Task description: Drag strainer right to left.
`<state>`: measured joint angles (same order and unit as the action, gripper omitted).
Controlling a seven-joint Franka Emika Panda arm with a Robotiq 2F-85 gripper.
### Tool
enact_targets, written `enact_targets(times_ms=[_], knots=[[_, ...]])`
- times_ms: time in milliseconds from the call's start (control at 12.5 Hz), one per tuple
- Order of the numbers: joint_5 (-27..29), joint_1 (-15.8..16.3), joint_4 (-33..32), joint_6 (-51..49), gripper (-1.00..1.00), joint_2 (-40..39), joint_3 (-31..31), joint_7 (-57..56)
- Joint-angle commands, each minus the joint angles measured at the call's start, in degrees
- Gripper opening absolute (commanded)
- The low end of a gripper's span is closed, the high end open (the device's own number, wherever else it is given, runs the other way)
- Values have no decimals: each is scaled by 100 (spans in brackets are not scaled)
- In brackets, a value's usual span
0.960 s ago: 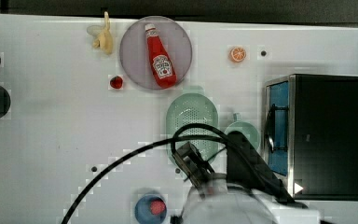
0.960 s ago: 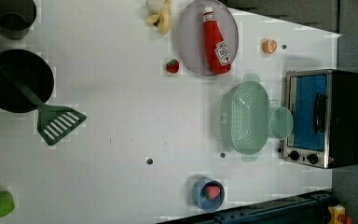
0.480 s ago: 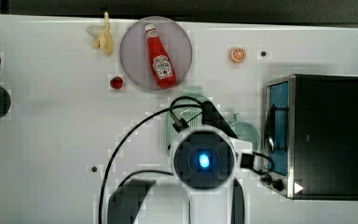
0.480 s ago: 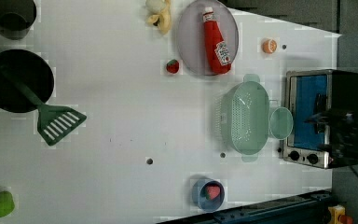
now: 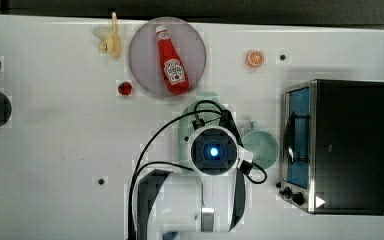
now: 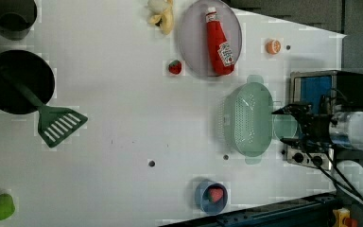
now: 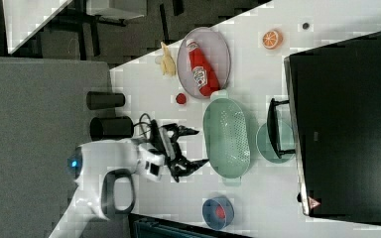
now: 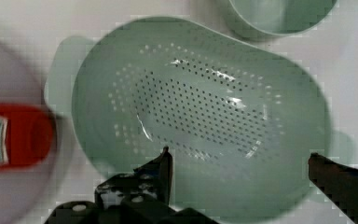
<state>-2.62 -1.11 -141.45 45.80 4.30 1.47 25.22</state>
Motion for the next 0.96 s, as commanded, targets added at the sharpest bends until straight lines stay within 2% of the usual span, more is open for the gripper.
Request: enact_targets(times_ms=[80,560,960], knots=[[-7,-19,-100,499,100,-575,-105,1106],[2,43,-99,1905,100,-1951,-120,1581],[3,268,-70,2349,100,-2493,-326,1874]])
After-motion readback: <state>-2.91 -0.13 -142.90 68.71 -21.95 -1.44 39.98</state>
